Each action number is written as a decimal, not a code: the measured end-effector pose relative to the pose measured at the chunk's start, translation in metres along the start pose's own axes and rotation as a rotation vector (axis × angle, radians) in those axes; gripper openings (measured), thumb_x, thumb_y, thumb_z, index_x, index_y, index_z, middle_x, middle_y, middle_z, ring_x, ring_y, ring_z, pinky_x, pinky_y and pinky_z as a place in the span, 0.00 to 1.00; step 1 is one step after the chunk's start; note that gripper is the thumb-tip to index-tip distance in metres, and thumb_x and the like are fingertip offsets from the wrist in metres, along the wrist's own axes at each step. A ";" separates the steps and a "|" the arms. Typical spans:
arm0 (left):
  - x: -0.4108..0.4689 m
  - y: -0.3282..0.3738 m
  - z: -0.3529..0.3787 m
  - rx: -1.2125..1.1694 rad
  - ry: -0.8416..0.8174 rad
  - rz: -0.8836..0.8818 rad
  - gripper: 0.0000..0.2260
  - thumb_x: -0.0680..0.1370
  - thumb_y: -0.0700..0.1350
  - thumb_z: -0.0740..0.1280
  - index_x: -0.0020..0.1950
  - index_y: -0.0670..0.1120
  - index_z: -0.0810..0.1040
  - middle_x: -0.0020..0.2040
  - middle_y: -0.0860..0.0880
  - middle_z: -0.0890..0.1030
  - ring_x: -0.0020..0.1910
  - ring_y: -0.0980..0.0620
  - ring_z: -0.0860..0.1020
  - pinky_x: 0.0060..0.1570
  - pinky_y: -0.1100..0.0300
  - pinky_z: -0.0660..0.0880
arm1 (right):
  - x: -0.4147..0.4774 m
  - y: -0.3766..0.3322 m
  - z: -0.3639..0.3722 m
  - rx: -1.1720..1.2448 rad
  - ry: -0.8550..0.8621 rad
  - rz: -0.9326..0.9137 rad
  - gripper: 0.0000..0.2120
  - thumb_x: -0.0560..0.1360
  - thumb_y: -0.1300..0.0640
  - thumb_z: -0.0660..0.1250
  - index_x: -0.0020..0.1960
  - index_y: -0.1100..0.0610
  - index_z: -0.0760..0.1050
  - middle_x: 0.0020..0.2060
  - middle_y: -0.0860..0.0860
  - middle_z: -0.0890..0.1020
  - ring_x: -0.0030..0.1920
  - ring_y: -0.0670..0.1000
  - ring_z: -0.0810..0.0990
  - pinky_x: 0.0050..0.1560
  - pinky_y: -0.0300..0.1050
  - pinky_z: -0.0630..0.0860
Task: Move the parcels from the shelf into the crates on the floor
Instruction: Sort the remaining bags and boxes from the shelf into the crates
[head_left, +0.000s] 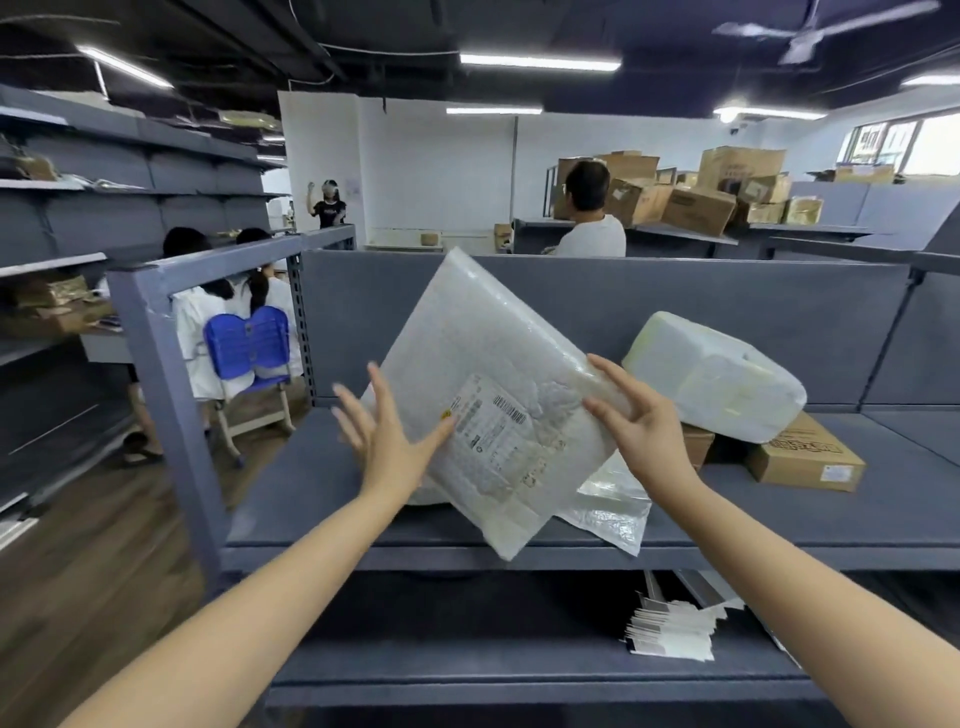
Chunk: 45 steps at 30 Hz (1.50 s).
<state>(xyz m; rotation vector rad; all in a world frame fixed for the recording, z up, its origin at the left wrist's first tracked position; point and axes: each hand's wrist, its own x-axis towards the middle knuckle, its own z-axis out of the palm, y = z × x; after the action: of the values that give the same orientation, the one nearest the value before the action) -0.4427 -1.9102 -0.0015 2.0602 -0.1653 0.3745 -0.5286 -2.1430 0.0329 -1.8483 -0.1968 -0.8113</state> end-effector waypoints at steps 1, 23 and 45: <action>-0.002 -0.008 0.004 -0.220 -0.142 -0.149 0.52 0.69 0.61 0.72 0.75 0.56 0.34 0.78 0.46 0.38 0.77 0.46 0.44 0.73 0.48 0.47 | -0.002 0.000 -0.001 0.034 0.020 -0.007 0.19 0.74 0.64 0.68 0.62 0.48 0.75 0.58 0.43 0.79 0.60 0.41 0.77 0.64 0.41 0.72; -0.013 0.018 -0.007 -0.364 -0.217 0.237 0.33 0.78 0.39 0.66 0.76 0.55 0.53 0.73 0.60 0.60 0.68 0.59 0.66 0.66 0.59 0.68 | -0.011 0.023 -0.027 -0.244 -0.183 0.082 0.32 0.76 0.58 0.67 0.75 0.48 0.56 0.65 0.45 0.71 0.35 0.32 0.66 0.38 0.26 0.67; -0.088 -0.072 -0.086 -0.109 -0.203 0.033 0.33 0.78 0.43 0.66 0.76 0.57 0.52 0.69 0.65 0.61 0.70 0.59 0.65 0.69 0.58 0.65 | -0.089 0.014 0.062 -0.151 -0.435 0.220 0.35 0.76 0.57 0.66 0.76 0.49 0.52 0.70 0.37 0.57 0.68 0.36 0.59 0.64 0.30 0.57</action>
<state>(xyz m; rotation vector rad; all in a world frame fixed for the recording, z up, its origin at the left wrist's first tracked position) -0.5232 -1.8032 -0.0505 1.9866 -0.3349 0.1716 -0.5612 -2.0741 -0.0453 -2.1298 -0.2053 -0.2710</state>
